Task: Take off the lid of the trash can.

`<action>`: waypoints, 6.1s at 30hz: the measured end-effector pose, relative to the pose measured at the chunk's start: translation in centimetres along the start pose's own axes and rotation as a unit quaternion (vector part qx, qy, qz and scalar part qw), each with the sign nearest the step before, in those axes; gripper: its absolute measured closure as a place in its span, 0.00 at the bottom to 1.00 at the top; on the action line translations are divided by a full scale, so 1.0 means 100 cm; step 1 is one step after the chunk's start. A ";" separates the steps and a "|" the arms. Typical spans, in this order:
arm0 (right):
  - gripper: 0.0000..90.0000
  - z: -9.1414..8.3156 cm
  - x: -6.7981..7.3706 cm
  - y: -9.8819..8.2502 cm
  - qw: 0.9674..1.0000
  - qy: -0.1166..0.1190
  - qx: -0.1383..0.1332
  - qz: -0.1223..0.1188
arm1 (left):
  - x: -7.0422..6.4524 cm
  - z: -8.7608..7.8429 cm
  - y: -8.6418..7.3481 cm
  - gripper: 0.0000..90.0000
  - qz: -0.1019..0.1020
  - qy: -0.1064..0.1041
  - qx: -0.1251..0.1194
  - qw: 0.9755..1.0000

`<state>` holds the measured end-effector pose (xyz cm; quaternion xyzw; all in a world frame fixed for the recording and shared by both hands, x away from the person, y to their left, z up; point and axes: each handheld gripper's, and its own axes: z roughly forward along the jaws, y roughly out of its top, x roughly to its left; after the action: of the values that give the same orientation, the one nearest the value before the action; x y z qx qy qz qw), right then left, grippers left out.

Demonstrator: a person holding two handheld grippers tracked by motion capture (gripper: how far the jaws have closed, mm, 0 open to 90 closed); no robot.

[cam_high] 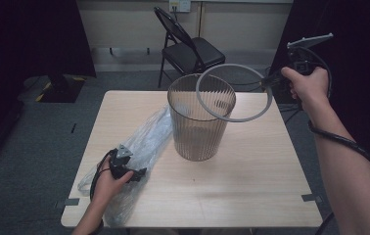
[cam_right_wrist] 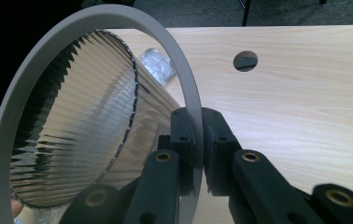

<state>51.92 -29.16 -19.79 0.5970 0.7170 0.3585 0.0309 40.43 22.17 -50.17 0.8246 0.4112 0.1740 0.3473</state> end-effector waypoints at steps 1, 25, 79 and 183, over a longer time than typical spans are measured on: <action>0.94 -0.001 -0.002 -0.001 1.000 -0.002 0.000 0.002 | 0.000 0.000 0.000 0.03 0.000 0.000 0.000 1.000; 0.94 -0.022 -0.038 -0.017 1.000 -0.005 -0.011 0.021 | 0.000 0.000 0.000 0.03 -0.002 0.000 -0.001 1.000; 0.94 -0.045 -0.108 -0.059 0.998 -0.030 -0.012 0.062 | 0.000 0.000 0.000 0.03 -0.002 0.000 -0.001 1.000; 0.93 0.128 -0.139 -0.209 0.996 -0.004 0.088 0.030 | 0.000 0.000 0.000 0.03 -0.001 0.001 -0.001 1.000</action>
<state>44.50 -35.93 -46.14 0.6199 0.7275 0.2926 -0.0291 40.43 22.16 -50.19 0.8240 0.4118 0.1749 0.3476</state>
